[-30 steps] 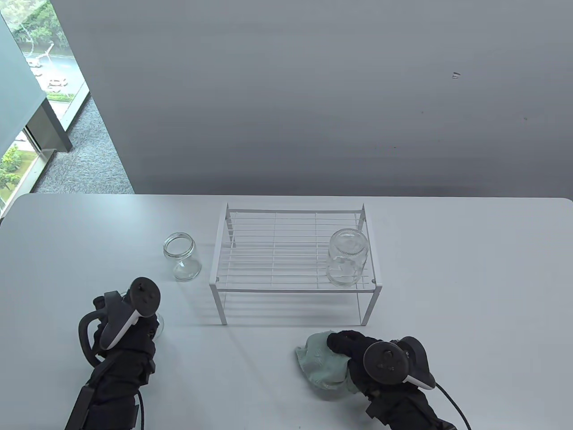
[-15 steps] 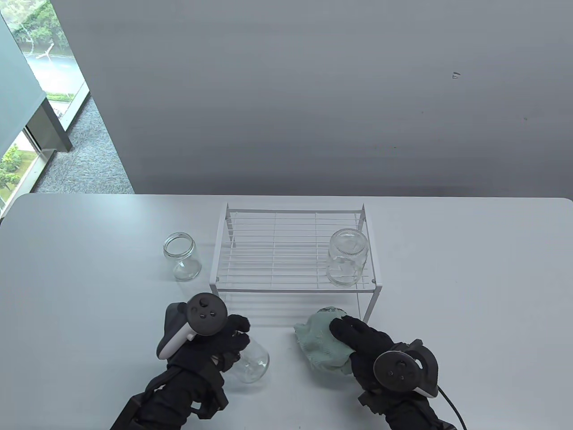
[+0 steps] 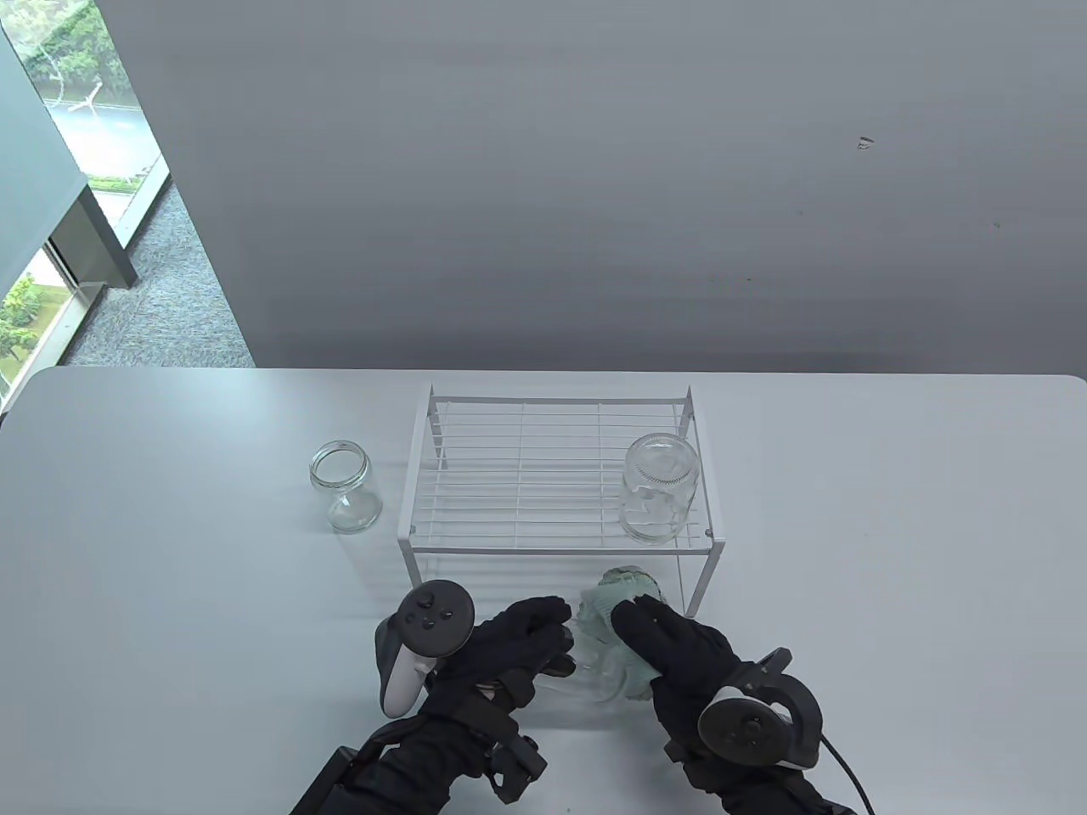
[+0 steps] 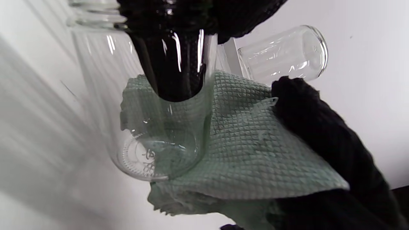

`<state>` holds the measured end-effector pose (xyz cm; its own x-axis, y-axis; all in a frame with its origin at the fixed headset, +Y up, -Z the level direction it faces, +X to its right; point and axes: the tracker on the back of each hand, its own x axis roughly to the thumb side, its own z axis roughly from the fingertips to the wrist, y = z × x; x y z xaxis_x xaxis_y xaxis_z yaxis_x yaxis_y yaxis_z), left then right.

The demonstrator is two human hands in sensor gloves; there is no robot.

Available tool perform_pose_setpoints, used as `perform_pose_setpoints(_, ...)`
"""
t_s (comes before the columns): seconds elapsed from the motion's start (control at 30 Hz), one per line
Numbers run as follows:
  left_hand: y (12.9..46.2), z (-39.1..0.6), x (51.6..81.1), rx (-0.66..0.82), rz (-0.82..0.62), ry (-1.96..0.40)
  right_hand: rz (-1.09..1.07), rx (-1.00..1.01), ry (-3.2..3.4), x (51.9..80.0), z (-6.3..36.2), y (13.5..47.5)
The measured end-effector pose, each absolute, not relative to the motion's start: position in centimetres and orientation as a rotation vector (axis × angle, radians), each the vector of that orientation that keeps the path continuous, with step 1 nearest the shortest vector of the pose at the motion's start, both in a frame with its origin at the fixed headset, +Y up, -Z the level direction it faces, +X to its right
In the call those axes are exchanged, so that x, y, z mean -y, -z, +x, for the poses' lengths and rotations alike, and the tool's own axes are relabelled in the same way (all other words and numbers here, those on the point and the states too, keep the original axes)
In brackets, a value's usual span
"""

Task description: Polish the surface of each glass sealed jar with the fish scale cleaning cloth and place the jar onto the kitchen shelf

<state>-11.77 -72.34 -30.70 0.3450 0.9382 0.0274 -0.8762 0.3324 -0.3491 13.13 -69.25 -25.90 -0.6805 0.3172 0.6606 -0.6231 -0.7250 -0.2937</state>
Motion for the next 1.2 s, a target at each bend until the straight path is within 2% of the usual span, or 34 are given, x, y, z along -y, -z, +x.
perform_pose_setpoints(0.07,30.6,-12.0,73.2,0.208,-0.34,-1.345,0.844,0.704,-2.354,69.4,12.4,25.6)
perform_pose_setpoints(0.2,30.3,-12.1,74.0,0.248,-0.431,-1.512,0.947,0.742,-2.358,69.6,10.8,25.1)
perform_pose_setpoints(0.33,30.0,-12.2,73.8,0.249,-0.34,-1.459,1.062,0.751,-2.393,69.9,9.5,24.5)
perform_pose_setpoints(0.47,29.9,-12.2,73.8,0.201,-0.319,-1.48,1.158,0.821,-2.404,69.9,8.9,24.1)
perform_pose_setpoints(0.6,30.1,-12.5,73.9,0.184,-0.26,-1.456,1.19,0.776,-2.439,70.0,8.8,24.1)
perform_pose_setpoints(0.8,30.2,-13.5,74.0,0.146,-0.22,-1.497,1.17,0.68,-2.513,69.4,10.5,24.6)
perform_pose_setpoints(0.97,30.4,-14.4,74.1,0.121,-0.187,-1.523,1.064,0.592,-2.661,68.3,12.6,25.2)
perform_pose_setpoints(1.1,30.4,-14.2,74.1,0.144,-0.176,-1.488,0.847,0.798,-2.58,67.6,14.2,25.2)
perform_pose_setpoints(1.2,30.2,-13.5,73.9,0.181,-0.19,-1.455,0.839,0.839,-2.431,67.8,14.0,25.1)
